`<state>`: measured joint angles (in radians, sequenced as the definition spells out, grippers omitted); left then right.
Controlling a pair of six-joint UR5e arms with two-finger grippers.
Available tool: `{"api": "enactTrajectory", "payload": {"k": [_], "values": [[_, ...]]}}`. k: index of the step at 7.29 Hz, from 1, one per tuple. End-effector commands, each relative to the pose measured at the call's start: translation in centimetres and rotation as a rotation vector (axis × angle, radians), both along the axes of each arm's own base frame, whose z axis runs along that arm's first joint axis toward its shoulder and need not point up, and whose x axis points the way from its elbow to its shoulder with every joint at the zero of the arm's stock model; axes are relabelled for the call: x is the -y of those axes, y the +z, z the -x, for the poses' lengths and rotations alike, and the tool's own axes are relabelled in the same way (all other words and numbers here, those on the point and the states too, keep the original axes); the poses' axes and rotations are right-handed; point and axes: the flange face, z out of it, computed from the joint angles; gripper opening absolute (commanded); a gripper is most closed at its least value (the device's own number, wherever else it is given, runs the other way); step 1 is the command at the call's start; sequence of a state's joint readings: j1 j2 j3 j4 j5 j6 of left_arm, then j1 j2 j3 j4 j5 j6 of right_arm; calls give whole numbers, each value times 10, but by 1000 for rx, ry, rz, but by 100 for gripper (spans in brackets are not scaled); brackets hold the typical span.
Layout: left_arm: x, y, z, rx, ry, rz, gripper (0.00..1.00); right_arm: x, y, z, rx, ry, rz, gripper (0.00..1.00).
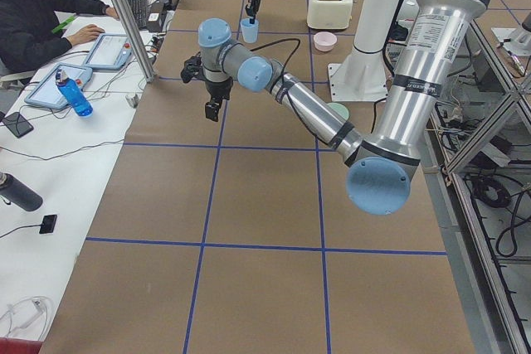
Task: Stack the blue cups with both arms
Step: 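Withdraw the left gripper while the right gripper carries its cup over the placed cup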
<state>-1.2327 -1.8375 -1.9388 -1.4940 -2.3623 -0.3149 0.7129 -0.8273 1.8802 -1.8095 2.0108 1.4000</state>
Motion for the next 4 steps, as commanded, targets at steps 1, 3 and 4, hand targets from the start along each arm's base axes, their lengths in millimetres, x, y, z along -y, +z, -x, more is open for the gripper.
{"api": "enactTrajectory", "payload": {"k": [1, 3, 4], "values": [[-6, 17, 16, 6, 7, -13, 98, -9, -17, 35, -13, -2, 1, 0], [-5, 18, 24, 8, -5, -13, 98, -31, -17, 65, -37, 10, -10, 0], [-5, 20, 23, 9, -4, -12, 98, -41, -16, 76, -46, 2, -16, 0]]}}
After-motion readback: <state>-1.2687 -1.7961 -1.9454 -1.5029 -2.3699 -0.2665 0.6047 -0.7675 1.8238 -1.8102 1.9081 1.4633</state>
